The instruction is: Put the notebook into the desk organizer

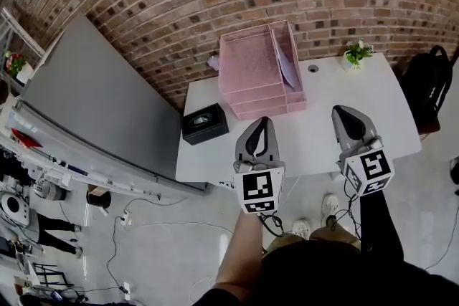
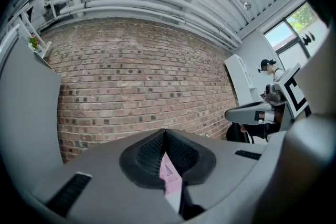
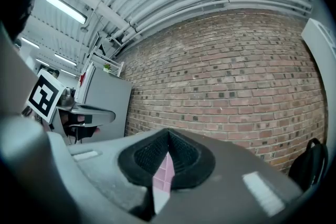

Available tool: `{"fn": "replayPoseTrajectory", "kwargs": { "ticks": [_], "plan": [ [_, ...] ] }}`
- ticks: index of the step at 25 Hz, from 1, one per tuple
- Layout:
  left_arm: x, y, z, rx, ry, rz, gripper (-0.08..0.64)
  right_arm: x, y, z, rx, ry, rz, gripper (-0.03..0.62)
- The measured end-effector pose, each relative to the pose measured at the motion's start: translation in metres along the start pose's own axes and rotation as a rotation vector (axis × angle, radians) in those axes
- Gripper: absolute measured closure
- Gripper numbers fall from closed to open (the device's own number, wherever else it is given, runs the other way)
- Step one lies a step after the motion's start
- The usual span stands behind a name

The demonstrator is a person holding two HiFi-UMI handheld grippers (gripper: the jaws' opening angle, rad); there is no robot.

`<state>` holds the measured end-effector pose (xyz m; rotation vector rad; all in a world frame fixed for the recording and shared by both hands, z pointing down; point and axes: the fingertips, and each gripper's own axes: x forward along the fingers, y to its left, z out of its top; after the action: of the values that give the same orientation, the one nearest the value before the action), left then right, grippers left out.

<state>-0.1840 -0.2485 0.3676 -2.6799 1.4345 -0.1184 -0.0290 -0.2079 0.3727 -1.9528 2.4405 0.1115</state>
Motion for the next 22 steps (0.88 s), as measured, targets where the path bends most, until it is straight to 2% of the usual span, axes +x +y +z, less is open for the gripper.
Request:
{"fn": "replayPoseTrajectory", "kwargs": {
  "ticks": [22],
  "plan": [
    [-0.001,0.012,0.002,0.004,-0.006,0.002,0.551,-0.001,0.007,0.006,-0.05,-0.005,-0.004,0.592]
  ]
}}
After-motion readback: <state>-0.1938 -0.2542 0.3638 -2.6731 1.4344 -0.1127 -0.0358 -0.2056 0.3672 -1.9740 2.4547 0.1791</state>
